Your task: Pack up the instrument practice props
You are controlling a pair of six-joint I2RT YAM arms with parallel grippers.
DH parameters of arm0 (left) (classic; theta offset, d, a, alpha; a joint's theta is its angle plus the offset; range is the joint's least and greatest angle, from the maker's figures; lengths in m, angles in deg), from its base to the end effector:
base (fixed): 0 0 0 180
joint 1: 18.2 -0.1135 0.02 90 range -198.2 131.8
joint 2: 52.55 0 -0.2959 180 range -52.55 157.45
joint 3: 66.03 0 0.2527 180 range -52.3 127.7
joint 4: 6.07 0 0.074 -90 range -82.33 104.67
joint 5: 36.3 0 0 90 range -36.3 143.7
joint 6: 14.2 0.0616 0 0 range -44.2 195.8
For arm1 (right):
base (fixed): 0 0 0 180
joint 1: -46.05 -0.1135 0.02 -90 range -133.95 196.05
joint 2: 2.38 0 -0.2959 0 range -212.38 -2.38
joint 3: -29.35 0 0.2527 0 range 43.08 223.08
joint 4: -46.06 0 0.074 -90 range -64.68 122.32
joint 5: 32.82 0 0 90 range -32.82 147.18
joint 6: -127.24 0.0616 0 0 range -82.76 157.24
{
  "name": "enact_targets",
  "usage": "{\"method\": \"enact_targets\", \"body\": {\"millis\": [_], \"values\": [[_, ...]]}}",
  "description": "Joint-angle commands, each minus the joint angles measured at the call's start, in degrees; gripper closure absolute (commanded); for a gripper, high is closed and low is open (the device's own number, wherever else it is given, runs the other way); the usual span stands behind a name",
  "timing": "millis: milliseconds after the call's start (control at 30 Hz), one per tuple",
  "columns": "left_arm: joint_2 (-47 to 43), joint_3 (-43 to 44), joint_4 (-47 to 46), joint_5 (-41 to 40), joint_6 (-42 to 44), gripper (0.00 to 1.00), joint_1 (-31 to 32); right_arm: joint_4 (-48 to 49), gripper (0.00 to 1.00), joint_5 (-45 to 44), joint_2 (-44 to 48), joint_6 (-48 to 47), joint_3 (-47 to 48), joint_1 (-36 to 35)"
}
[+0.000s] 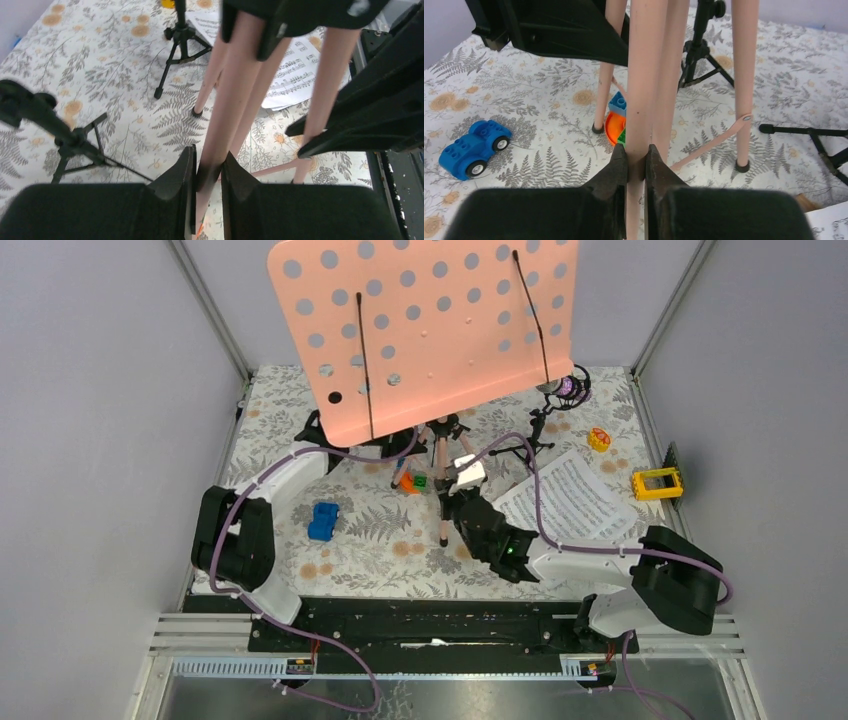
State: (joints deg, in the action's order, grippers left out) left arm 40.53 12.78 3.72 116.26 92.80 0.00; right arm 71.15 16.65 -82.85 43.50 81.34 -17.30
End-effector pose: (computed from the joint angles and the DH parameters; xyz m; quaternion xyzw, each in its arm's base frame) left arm 0.3385 -0.1688 0.3049 0.4861 0.5980 -0.4404 0.4605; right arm 0.1765 0.2625 0.2777 -0.1175 0.7132 0.1603 0.6722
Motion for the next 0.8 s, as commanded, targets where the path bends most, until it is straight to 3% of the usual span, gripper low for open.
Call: {"method": "enact_targets", "body": {"millis": [0,233,333,500,633,767], "values": [[-2.1,1.7,11.2,2.6,0.9,0.91,4.5,9.8,1.00,7.0,4.1,-9.8,-4.3,0.1],[-15.1,-12.0,-4.1,-10.9,-11.7,0.98,9.3,9.8,1.00,14.3,12.6,-12.6,-11.1,0.1],[-19.7,-17.3,-9.2,-14.8,-16.8,0.97,9.5,6.6,1.00,16.4,16.5,-12.5,-11.7,0.0],[-24.5,-21.1,-10.0,-18.1,-21.8,0.94,10.8,2.5,1.00,22.5,21.2,-10.6,-12.4,-0.9],[-26.8,-23.5,-11.3,-23.1,-22.4,1.00,15.3,8.3,1.00,22.7,21.5,-13.2,-15.4,-2.6],[-28.8,-24.3,-12.6,-28.2,-22.7,1.00,19.2,19.4,1.00,21.6,18.3,-17.0,-18.5,-2.8]]}}
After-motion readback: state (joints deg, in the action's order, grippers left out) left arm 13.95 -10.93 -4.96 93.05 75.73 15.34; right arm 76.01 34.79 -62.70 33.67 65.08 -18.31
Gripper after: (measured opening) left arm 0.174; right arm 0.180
